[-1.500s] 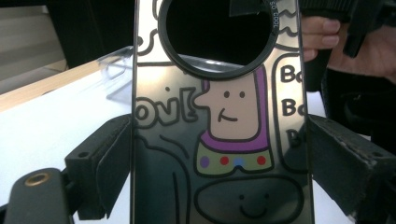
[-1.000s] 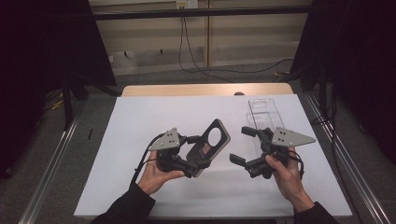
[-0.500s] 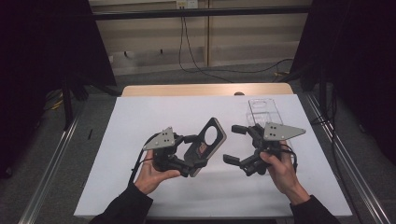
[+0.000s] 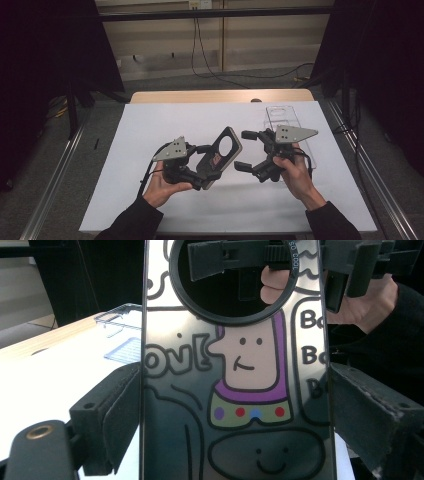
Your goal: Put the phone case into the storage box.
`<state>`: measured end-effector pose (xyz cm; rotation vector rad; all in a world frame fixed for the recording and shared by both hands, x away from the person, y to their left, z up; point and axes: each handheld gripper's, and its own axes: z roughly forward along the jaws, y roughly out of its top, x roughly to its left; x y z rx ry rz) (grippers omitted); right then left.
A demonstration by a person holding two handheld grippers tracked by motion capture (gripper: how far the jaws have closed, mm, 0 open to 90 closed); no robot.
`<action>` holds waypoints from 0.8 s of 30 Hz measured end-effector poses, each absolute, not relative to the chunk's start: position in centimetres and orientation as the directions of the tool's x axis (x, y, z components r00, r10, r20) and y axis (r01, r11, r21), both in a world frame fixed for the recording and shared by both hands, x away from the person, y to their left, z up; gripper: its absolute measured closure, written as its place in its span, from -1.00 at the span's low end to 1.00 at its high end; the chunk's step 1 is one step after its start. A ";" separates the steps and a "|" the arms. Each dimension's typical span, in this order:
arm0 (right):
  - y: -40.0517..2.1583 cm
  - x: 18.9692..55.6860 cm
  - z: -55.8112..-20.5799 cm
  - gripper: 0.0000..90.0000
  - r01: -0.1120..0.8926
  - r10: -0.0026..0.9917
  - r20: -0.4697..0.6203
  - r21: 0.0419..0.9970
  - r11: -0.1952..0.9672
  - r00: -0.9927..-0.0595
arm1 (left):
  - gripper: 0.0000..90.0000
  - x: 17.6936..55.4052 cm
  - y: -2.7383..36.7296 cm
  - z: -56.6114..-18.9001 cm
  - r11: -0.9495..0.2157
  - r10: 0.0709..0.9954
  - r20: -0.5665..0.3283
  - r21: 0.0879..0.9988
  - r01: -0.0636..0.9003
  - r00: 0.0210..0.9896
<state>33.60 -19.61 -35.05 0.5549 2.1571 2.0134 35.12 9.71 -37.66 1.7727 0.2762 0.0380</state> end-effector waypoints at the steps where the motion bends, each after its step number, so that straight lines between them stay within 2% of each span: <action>1: -19.5 33.7 -35.0 -1.00 0.170 0.357 0.145 0.985 0.040 -0.923 | -0.73 35.1 9.7 -37.6 -0.192 0.205 -0.124 0.968 0.164 0.971; 24: -19.7 34.3 -35.4 -1.00 0.148 0.242 0.130 0.987 0.056 -0.961 | -0.73 35.2 9.8 -37.8 -0.218 0.114 -0.139 0.963 0.161 0.984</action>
